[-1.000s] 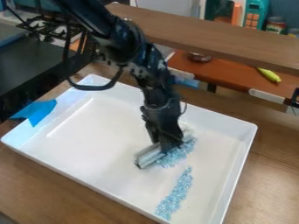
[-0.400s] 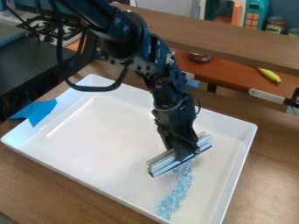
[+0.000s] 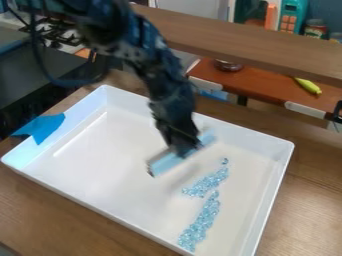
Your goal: Sweep into pile
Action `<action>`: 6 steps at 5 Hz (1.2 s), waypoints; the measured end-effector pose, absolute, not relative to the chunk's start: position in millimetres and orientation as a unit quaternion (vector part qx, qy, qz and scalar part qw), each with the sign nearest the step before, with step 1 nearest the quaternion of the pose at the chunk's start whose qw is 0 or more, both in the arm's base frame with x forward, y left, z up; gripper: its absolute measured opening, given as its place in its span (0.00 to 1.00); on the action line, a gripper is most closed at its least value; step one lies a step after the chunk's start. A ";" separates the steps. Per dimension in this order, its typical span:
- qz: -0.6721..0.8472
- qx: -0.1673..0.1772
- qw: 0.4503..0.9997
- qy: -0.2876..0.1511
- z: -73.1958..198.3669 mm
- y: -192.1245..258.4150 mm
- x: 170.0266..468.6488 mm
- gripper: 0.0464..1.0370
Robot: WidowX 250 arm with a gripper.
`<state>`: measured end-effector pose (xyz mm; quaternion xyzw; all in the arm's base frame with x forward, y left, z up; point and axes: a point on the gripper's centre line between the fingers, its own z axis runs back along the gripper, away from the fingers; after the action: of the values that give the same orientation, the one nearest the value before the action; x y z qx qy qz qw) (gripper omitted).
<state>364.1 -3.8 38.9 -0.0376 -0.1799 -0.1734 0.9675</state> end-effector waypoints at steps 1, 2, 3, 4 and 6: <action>-0.155 -0.026 0.968 -0.197 46.1 26.4 376.5 0.32; -0.164 -0.018 0.970 -0.179 23.2 31.1 380.4 0.32; -0.178 -0.009 0.970 -0.164 6.2 18.0 381.9 0.32; -0.196 -0.002 0.966 -0.170 2.4 0.5 384.4 0.32; -0.212 -0.016 0.964 -0.157 -9.1 -25.0 358.2 0.32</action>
<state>358.2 -25.0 -9.1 -0.0158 -0.1574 -0.2119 0.9644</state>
